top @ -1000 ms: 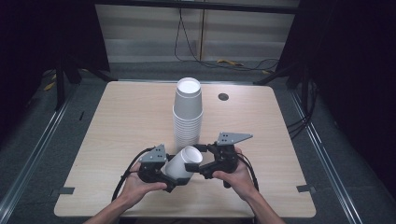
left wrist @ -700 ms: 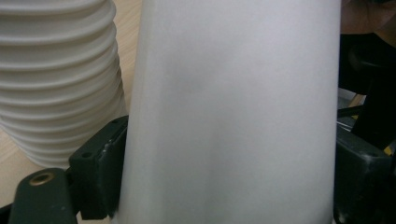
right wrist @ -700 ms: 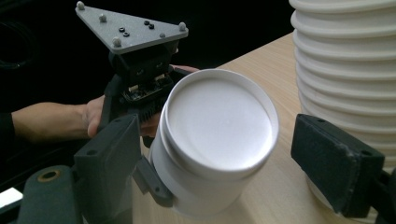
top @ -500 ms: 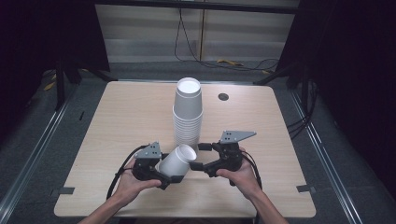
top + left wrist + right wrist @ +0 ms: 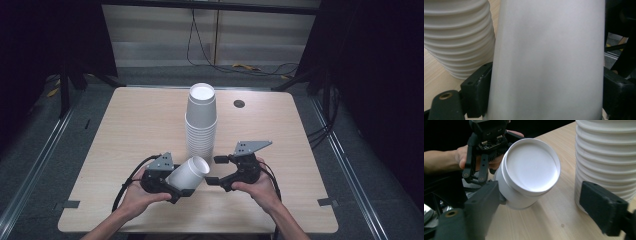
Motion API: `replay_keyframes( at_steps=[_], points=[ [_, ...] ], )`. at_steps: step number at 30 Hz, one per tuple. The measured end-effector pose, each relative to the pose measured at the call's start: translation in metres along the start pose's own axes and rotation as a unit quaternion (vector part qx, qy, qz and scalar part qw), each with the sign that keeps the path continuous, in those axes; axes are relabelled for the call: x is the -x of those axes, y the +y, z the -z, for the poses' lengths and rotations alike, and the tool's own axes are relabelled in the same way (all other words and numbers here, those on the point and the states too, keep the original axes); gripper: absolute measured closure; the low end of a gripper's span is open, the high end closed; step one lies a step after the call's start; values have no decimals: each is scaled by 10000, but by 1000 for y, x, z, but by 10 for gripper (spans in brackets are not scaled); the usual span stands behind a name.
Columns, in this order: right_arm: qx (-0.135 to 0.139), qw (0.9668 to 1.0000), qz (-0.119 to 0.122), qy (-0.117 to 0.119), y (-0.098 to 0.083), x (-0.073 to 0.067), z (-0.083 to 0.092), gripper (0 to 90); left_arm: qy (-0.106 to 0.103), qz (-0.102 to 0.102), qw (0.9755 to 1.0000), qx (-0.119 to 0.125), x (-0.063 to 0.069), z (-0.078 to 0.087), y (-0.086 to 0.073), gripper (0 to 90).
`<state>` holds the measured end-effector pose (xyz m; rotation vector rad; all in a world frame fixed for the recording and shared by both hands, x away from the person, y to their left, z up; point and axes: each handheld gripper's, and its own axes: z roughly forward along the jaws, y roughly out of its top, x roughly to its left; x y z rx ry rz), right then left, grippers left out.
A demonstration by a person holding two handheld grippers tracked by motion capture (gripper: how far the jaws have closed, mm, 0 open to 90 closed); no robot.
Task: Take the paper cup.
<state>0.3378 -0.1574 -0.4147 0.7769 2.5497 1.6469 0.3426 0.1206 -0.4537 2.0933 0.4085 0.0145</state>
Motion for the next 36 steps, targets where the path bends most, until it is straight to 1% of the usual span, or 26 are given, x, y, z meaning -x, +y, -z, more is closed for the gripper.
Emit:
replay_keyframes(
  at_steps=[1,3,6,7,9,11,13,14,15,16,17,19,20,22,23,24,26,27,29,30,31,33,35,36],
  points=[
    [-3,10000,2,20,0,0,0,227,-3,-19,10000,-83,0,-1,0,137],
    [-27,10000,6,12,0,0,1,210,-4,-40,9998,-181,1,-4,-1,138],
    [-83,9999,-13,59,0,1,1,197,7,-105,9995,-291,3,-5,0,138],
    [-145,9999,-20,63,0,1,1,186,17,-130,9994,-326,3,-5,0,139],
    [-223,9997,-37,75,-1,2,0,169,-31,-138,9994,-326,3,-6,1,139],
    [-303,9995,-25,87,-1,2,-1,156,-19,-180,9991,-383,4,-5,2,139],
    [-361,9993,-12,43,-1,2,-2,139,-27,-227,9990,-376,3,-4,4,139],
    [-373,9993,-38,72,-1,2,-1,140,-28,-206,9991,-366,3,-4,4,139],
    [-375,9992,-38,90,-1,2,-2,140,-4,-260,9987,-435,3,-3,6,139],
    [-395,9992,-24,76,-1,1,-1,140,11,-259,9986,-455,2,-3,7,139],
    [-416,9991,-18,80,-1,1,-1,140,49,-306,9982,-512,1,-2,9,139],
    [-466,9989,1,94,0,2,0,140,40,-339,9980,-525,0,0,11,140],
    [-497,9987,21,80,0,2,1,141,49,-363,9977,-566,0,0,12,141],
    [-555,9984,55,76,1,3,2,141,96,-474,9969,-627,-1,0,16,141],
    [-600,9981,54,86,2,3,2,141,110,-470,9967,-652,0,0,18,141],
    [-639,9979,68,71,2,3,3,141,101,-519,9965,-651,-2,0,19,141],
    [-721,9973,95,96,3,4,3,141,130,-581,9956,-726,-3,2,25,141],
    [-753,9970,120,95,3,4,3,141,143,-580,9957,-707,-4,3,27,141],
    [-797,9966,136,136,3,4,3,142,135,-622,9951,-753,-6,4,32,142],
    [-830,9964,139,125,3,4,2,144,156,-697,9940,-824,-6,4,34,142],
    [-912,9956,193,85,3,5,1,144,188,-722,9936,-847,-7,3,35,142],
    [-1044,9942,242,46,4,4,-1,144,174,-755,9930,-893,-8,0,36,143],
    [-1053,9941,254,47,4,4,-2,145,187,-781,9918,-997,-9,-2,37,143],
    [-1091,9937,267,10,4,4,-2,145,139,-843,9902,-1106,-10,-3,37,143]
  ],
)
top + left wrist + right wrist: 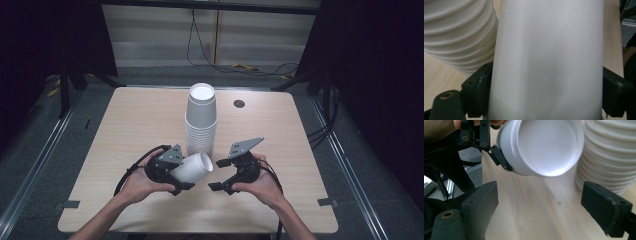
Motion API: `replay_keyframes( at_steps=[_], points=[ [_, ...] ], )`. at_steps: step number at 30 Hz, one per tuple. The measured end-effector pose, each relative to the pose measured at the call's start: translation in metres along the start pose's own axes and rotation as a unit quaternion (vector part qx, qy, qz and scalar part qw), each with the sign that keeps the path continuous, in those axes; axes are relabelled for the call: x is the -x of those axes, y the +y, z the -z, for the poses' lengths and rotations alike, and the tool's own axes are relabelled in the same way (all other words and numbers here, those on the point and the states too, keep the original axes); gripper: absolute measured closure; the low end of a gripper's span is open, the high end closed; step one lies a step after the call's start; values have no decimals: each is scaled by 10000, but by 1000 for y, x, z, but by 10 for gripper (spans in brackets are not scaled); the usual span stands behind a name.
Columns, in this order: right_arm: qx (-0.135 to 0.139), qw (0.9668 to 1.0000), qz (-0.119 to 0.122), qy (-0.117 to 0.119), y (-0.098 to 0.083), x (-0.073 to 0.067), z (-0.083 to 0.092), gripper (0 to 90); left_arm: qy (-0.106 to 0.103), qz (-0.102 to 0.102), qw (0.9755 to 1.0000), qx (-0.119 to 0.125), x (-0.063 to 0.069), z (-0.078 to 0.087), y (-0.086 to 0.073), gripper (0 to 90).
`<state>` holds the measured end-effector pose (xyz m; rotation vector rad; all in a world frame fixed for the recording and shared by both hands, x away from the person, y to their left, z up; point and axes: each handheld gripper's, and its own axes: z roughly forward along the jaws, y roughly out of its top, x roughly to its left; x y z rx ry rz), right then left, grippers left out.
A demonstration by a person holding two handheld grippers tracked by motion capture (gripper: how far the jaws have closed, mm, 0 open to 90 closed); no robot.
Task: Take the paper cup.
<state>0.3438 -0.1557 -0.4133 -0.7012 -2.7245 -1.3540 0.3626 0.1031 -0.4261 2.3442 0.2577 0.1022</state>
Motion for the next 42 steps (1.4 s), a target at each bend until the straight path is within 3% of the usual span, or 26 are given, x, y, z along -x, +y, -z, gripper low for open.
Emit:
replay_keyframes(
  at_steps=[1,8,13,21,26,28,42],
  points=[
    [-37,10000,40,-44,0,0,-1,145,35,-75,9999,-126,0,1,1,143],
    [-359,9993,95,-72,1,1,-7,152,40,-108,9996,-267,2,-1,-3,145],
    [-687,9971,276,-145,4,2,-11,154,6,-256,9989,-385,5,-7,-1,146],
    [-877,9953,383,-154,0,2,-17,150,-23,-374,9971,-660,10,-14,-1,144],
    [-930,9949,372,-93,-2,-1,-19,151,-21,-433,9967,-681,12,-17,-1,144],
    [-1009,9942,374,-61,-2,-1,-20,153,-62,-520,9955,-788,16,-21,-1,144],
    [-1330,9897,519,85,-2,-7,-30,172,-206,-720,9932,-892,26,-30,0,142]
  ],
)
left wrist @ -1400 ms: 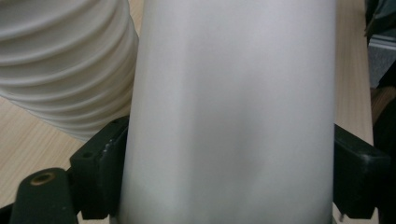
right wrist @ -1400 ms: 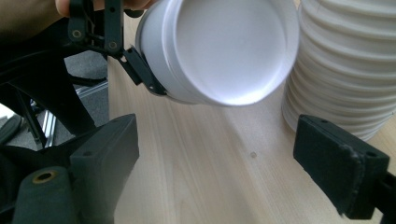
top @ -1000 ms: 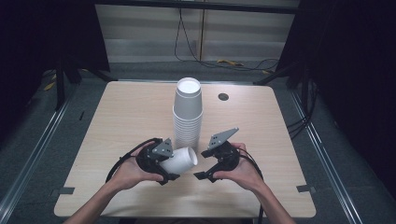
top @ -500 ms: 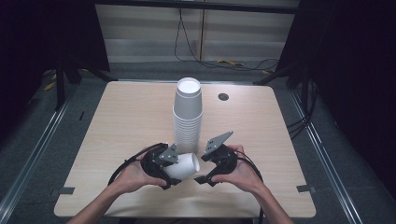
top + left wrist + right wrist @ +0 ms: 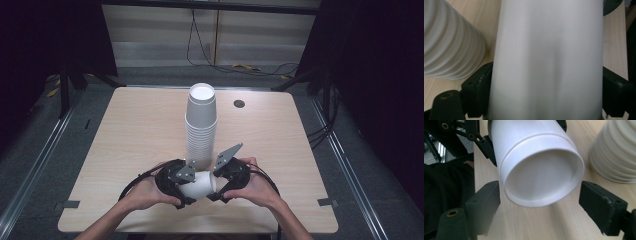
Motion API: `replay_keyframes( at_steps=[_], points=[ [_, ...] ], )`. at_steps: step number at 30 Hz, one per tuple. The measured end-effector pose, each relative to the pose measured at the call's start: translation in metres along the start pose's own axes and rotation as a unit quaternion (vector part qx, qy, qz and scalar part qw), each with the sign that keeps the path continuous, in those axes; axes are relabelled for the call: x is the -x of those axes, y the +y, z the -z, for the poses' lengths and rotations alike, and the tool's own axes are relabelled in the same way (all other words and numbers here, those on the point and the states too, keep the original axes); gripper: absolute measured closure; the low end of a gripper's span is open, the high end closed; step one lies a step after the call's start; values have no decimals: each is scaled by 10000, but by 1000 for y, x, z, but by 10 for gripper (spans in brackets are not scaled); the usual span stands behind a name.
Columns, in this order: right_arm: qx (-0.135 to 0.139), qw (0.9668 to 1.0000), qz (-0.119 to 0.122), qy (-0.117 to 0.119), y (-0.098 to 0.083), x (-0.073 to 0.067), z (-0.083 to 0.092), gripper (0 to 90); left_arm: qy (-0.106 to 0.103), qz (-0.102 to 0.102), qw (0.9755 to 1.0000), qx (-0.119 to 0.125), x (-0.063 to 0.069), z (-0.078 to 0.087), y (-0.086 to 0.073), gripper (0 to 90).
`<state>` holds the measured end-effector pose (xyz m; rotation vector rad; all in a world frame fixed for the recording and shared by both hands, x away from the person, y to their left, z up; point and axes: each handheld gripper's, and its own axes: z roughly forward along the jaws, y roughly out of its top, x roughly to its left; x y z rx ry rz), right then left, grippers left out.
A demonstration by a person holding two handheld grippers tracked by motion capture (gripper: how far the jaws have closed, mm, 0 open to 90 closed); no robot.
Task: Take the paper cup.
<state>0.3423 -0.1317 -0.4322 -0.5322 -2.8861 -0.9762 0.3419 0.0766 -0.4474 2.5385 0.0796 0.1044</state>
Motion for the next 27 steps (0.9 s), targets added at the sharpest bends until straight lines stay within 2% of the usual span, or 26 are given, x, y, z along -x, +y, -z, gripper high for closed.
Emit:
replay_keyframes(
  at_steps=[6,7,8,9,11,13,20,24,26,27],
  points=[
    [-95,9999,100,104,1,-1,-5,169,-36,-74,10000,-18,5,-3,3,142],
    [-98,9998,121,125,1,-1,-6,169,-54,-159,9998,-99,5,-3,4,142],
    [-111,9997,137,162,1,-2,-6,168,-72,-90,9999,-39,7,-4,4,142],
    [-128,9997,150,168,2,-3,-7,168,-54,-110,9999,-39,8,-5,4,142],
    [-166,9995,192,172,3,-4,-8,164,-111,-230,9996,-134,7,-4,6,142],
    [-185,9993,228,218,3,-5,-9,168,-106,-130,9998,-71,10,-6,6,142],
    [-244,9985,309,372,4,-8,-12,171,-155,-275,9994,-107,14,-6,10,142],
    [-274,9981,296,461,5,-11,-14,178,-177,-244,9995,-55,16,-7,10,142],
    [-283,9978,299,515,5,-11,-15,202,-158,-358,9991,-134,16,-7,10,142],
    [-294,9979,294,501,5,-11,-15,214,-222,-277,9993,-94,17,-8,10,142]
  ],
)
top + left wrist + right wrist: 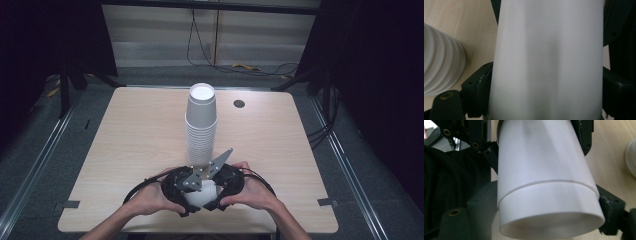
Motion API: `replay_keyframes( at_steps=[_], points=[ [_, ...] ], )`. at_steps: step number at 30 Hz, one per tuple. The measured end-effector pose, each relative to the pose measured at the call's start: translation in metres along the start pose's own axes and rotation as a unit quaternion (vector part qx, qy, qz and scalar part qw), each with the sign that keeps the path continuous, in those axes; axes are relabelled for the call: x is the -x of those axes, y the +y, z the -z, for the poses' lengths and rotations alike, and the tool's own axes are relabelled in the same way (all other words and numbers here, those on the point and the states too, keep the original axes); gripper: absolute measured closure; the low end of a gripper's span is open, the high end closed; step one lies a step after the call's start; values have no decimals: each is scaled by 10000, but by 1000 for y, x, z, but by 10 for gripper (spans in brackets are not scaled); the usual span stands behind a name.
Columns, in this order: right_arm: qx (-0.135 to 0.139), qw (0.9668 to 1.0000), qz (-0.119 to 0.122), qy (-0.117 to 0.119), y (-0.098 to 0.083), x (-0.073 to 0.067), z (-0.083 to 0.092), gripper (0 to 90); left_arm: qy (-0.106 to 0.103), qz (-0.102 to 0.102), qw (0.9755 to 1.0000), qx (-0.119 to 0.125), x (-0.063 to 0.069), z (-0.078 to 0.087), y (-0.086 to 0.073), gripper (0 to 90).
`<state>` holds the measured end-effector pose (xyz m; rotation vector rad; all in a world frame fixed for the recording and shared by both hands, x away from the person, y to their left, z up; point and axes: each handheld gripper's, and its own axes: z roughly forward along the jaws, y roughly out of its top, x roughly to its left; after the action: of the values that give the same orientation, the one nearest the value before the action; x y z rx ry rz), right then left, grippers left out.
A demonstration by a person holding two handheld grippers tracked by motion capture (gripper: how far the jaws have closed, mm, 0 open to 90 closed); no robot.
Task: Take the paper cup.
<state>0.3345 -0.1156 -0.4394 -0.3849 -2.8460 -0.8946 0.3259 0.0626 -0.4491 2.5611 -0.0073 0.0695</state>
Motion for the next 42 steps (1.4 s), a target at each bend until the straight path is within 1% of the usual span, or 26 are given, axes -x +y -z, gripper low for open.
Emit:
replay_keyframes(
  at_steps=[5,7,8,9,10,11,13,14,16,18,20,21,24,26,30,32,33,34,35,36,37,38,39,40,41,42],
  points=[
    [9,10000,-63,65,-2,0,-1,223,-13,-38,10000,7,1,0,0,143],
    [23,10000,-41,51,-2,-1,0,227,15,-75,10000,5,0,1,0,143],
    [43,10000,-29,29,-2,-1,0,229,36,-54,10000,47,1,0,-1,143],
    [54,10000,-27,23,-2,-2,1,230,-13,-92,9999,41,0,2,-1,142],
    [68,10000,-7,11,-1,-2,1,232,27,-121,9999,36,-1,2,-1,139],
    [103,9999,8,-12,-2,-2,2,233,28,-20,9999,146,0,2,-2,137],
    [128,9999,8,-15,-2,-1,4,235,33,-42,9998,199,-1,3,-2,134],
    [139,9999,9,-2,-2,-1,4,235,14,-106,9998,184,-2,4,-3,132],
    [148,9999,18,-21,-2,-1,5,236,24,-46,9996,272,-1,4,-3,128],
    [149,9999,27,-20,-2,-1,5,236,47,-43,9994,349,-1,4,-4,127],
    [138,9999,-4,-19,-2,-1,5,236,51,-64,9994,335,-1,6,-5,127],
    [136,9999,-11,-10,-2,-1,5,236,87,-44,9990,429,0,6,-6,128],
    [167,9999,0,-18,-1,-2,4,238,62,-63,9984,565,-1,8,-9,129],
    [172,9998,21,-14,0,-2,3,238,18,-75,9981,614,-1,10,-10,130],
    [206,9998,60,25,0,-2,3,239,33,-104,9975,700,-1,12,-12,132],
    [191,9998,62,5,0,-3,2,239,63,-133,9972,739,-1,12,-13,133],
    [165,9998,82,-51,1,-3,2,240,77,-153,9971,742,-1,13,-13,134],
    [151,9998,94,-85,1,-4,2,239,43,-139,9969,777,-2,14,-14,133],
    [144,9998,106,-78,1,-4,2,239,53,-151,9964,835,-2,15,-14,133],
    [171,9997,131,-89,2,-4,2,239,10,-134,9959,891,-3,17,-15,133],
    [220,9997,97,-66,2,-3,2,239,1,-148,9956,929,-4,18,-16,135],
    [234,9997,96,-68,3,-3,3,240,28,-129,9951,981,-4,19,-16,136],
    [249,9996,126,-88,3,-3,3,239,8,-106,9945,1044,-3,19,-17,135],
    [238,9996,128,-74,3,-4,4,239,34,-133,9944,1048,-3,20,-18,137],
    [220,9996,135,-119,4,-4,4,239,60,-137,9940,1085,-3,20,-18,136],
    [258,9995,173,-96,4,-4,4,239,25,-173,9939,1091,-4,21,-18,136]
  ],
)
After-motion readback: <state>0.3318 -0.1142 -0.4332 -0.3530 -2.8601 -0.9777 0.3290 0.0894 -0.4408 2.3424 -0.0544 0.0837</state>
